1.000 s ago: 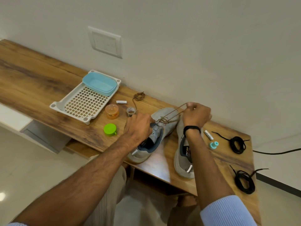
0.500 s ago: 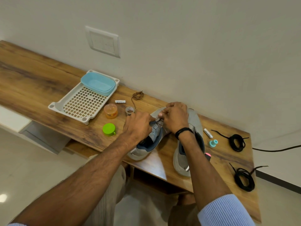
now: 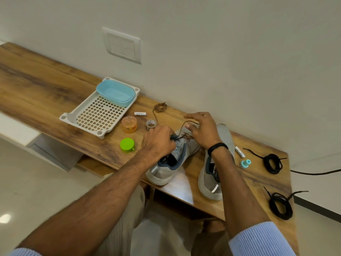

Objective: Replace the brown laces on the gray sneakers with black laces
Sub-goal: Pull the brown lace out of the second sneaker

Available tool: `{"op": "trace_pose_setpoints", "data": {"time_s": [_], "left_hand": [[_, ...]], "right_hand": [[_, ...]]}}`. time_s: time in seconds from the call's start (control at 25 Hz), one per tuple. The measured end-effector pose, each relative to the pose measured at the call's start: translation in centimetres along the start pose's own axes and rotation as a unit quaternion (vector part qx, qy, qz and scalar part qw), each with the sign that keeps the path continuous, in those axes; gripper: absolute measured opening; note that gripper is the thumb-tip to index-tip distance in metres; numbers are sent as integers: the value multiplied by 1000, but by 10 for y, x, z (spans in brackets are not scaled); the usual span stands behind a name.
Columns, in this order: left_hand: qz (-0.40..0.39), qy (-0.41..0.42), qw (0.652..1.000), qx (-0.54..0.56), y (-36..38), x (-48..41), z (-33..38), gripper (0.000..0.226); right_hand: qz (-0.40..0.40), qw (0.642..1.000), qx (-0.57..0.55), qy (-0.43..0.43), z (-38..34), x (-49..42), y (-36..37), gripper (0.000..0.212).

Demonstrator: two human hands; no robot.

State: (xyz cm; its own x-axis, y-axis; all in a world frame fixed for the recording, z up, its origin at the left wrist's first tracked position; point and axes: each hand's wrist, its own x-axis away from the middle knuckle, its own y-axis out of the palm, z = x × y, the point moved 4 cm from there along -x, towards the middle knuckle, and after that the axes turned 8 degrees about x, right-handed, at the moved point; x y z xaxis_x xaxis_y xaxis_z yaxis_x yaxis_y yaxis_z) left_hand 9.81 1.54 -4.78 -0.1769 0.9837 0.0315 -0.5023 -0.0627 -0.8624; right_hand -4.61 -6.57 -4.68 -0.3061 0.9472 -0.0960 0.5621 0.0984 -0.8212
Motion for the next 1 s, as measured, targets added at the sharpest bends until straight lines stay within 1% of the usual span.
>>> {"op": "trace_pose_setpoints", "data": {"time_s": [0.12,0.2,0.28,0.36,0.4,0.52,0.56,0.6,0.68,0.72,0.88,0.92,1.0], "left_hand": [[8,15,1000,-6,4,-4,-1,23],[2,20,1000,-9,7,-7,-3,28],[1,26,1000,-17,9,-9,-4,34],[9,39,999,-33,8,-10,-3,34],[13,46,998,-41,8,-11,-2,33],[25,66,996,-58,11,-13,2,31],[31,76,995,-58,13,-14,4,31],[35,84,994,-59,15,-15,5,31],[38,92,993,-61,20,-16,8,32],[35,93,993,-62,22,-17,8,32],[14,88,995,-54,24,-19,4,31],[8,88,995,-51,24,-19,3,29],[2,88,995,-48,23,-18,4,27]], "right_hand": [[-85,994,57,-43,-5,5,13,27],[-112,987,94,-68,-8,6,17,23],[-110,986,110,-66,-7,5,17,15],[-104,985,125,-50,-2,3,21,11],[-104,985,134,-43,0,2,24,15],[-111,983,145,-29,3,-1,31,39],[-113,983,144,-31,4,-2,32,44],[-114,982,145,-33,4,-1,32,43],[-115,981,154,-31,4,0,32,31],[-116,981,155,-26,5,0,31,30],[-112,982,152,-20,3,1,27,44],[-110,982,154,-18,3,1,27,42],[-108,982,155,-17,2,2,26,27]]}}
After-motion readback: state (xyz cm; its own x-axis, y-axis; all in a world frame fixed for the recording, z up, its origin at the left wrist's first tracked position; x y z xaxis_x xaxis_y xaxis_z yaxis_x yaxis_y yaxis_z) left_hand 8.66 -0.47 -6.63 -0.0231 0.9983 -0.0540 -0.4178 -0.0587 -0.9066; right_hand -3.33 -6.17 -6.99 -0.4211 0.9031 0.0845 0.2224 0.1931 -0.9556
